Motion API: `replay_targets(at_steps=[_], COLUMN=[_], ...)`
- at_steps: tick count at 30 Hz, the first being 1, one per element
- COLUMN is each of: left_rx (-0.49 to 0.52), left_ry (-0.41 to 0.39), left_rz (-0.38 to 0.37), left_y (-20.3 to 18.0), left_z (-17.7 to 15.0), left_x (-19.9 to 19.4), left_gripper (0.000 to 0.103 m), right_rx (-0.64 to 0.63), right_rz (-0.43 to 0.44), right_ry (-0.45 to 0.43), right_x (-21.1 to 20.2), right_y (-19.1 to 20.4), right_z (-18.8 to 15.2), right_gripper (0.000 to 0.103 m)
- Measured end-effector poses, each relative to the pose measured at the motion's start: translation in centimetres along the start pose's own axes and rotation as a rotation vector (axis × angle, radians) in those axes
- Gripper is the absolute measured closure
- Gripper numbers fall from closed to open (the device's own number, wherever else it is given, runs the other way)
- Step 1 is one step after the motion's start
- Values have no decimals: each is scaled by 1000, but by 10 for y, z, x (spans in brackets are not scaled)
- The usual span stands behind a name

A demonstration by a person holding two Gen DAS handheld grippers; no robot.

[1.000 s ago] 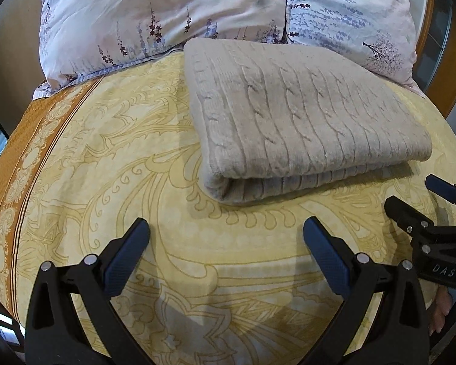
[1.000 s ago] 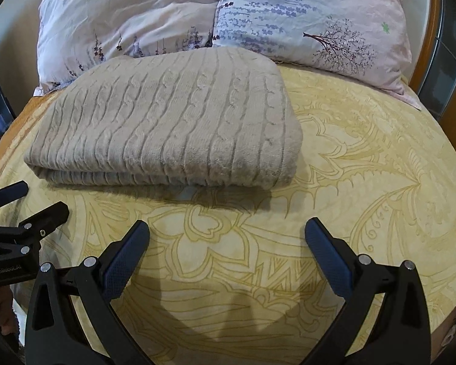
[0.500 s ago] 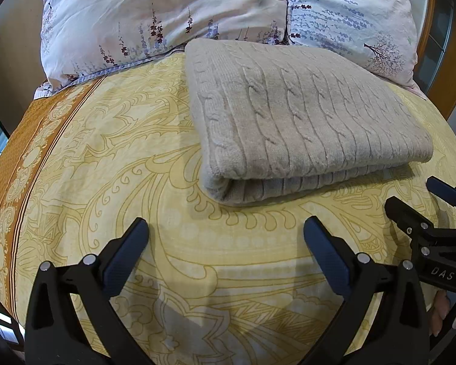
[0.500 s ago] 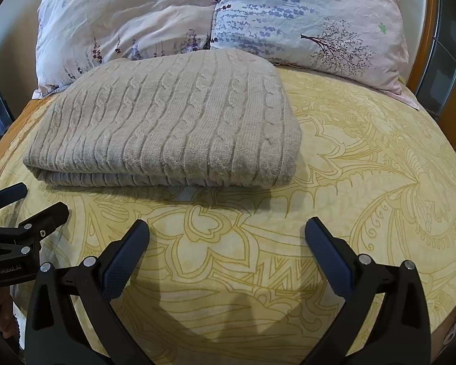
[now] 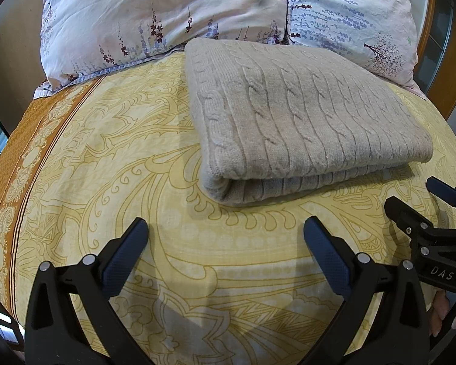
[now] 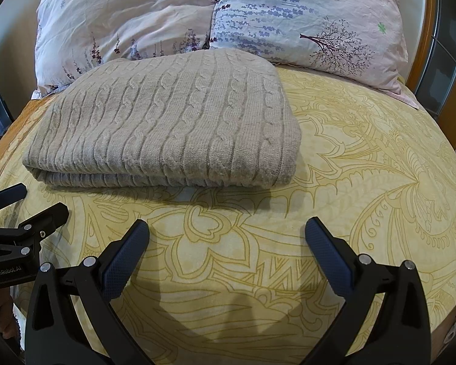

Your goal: Fold small clothes

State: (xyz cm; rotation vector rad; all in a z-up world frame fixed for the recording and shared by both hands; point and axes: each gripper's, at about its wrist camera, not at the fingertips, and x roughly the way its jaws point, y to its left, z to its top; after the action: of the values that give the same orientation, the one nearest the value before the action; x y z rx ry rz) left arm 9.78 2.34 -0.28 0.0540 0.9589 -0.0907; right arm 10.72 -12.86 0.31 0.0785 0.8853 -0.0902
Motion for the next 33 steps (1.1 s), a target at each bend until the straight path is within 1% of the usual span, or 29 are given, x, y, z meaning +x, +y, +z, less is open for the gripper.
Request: replay_targets(at_steps=[33], left_rx=[-4], left_ry=[13], left_rz=[1], left_y=[2], left_z=[0], left_x=[2], left_gripper=[2], right_rx=[0], right_rz=[0], right_ry=[3], right_x=[0], right_y=[0], right_z=[1], right_gripper=[1])
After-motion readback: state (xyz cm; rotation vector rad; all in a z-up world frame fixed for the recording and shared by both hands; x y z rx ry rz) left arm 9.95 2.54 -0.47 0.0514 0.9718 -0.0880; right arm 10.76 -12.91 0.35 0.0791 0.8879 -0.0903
